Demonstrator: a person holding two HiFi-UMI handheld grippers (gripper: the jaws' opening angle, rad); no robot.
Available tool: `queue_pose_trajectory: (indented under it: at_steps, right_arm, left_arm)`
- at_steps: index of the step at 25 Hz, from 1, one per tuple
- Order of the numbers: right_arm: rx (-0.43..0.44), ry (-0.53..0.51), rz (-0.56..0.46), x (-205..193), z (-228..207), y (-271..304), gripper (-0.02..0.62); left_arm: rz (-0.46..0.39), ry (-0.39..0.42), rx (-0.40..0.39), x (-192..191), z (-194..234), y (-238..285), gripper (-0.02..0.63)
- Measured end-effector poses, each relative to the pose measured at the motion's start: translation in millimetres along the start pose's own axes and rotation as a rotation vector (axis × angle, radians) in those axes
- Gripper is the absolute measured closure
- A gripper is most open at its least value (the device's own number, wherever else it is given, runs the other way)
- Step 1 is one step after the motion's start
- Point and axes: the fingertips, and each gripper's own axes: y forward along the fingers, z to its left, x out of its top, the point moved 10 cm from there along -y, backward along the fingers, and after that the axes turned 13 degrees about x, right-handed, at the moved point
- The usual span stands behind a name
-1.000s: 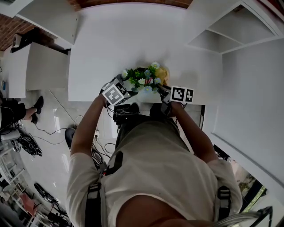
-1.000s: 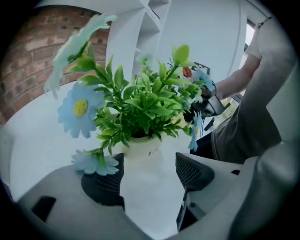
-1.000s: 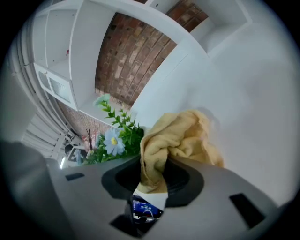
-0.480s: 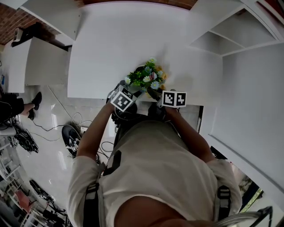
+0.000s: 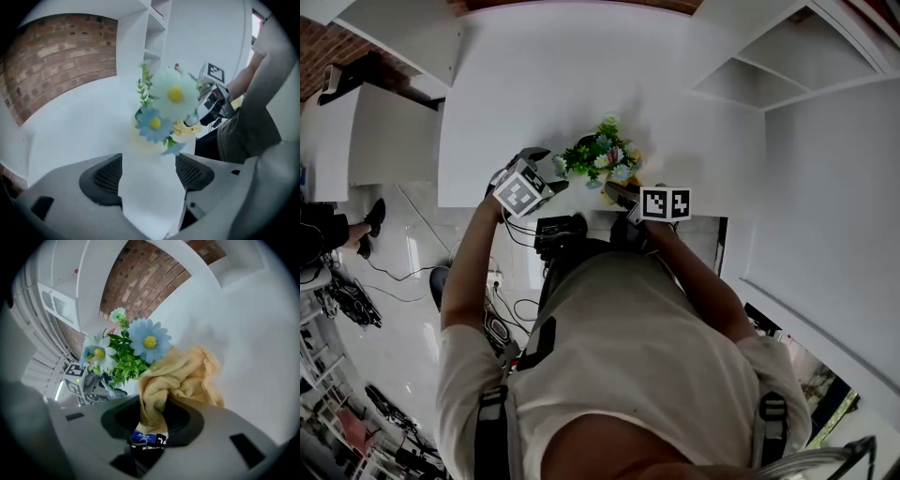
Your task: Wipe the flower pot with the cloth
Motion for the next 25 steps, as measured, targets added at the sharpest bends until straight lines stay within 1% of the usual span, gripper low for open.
queue_pose_trajectory:
  at_steps: [2, 4, 6, 7, 9, 10, 11, 15, 19, 22, 25]
  right_arm:
    - [-0.008, -0.007, 0.01, 0.9, 0.3, 1.6, 0.463]
    - [-0.01, -0.008, 0.014, 0.9, 0.2, 1.8, 0.463]
    - [-0.011, -0.005, 0.013, -0.2, 0.2, 0.8, 0.463]
    - [-0.011, -0.005, 0.015, -0.6, 0.4, 1.4, 0.463]
    - [-0.006, -0.009, 0.021, 0.3, 1.3, 5.4, 0.463]
    - [-0.003, -0.011, 0.023, 1.6, 1.4, 7.2, 0.463]
    - [-0.004, -0.011, 0.022, 3.2, 0.9, 7.6, 0.463]
    - [-0.024, -0.002, -0.015, 9.0, -5.3, -0.2, 0.463]
    - [-0.037, 0.008, -0.043, 11.4, -7.2, -2.8, 0.463]
    - [-0.029, -0.008, -0.011, 8.5, -2.8, 2.9, 0.463]
    - [0.008, -0.025, 0.03, 3.9, 3.7, 11.6, 0.463]
  left_arm:
    - [-0.014, -0.002, -0.064, 16.0, 18.1, -4.7, 0.261]
    - [-0.008, 0.01, -0.14, 31.5, 24.4, 1.0, 0.255]
    - [0.022, 0.077, -0.195, 43.1, 18.1, 13.8, 0.253]
    - [0.042, 0.127, -0.2, 47.0, 14.2, 20.3, 0.252]
    - [0.07, 0.212, -0.168, 52.2, 10.1, 27.8, 0.25]
    - [0.071, 0.234, -0.147, 54.6, 8.1, 28.3, 0.247]
    - [0.065, 0.238, -0.134, 56.7, 4.9, 28.3, 0.247]
    - [0.034, 0.171, -0.155, 54.4, -15.2, 31.5, 0.247]
    - [-0.005, 0.108, -0.135, 45.8, -34.7, 34.3, 0.247]
    - [-0.043, 0.033, -0.113, 43.8, -40.3, 32.7, 0.247]
    - [-0.077, -0.017, -0.119, 43.2, -32.1, 20.5, 0.247]
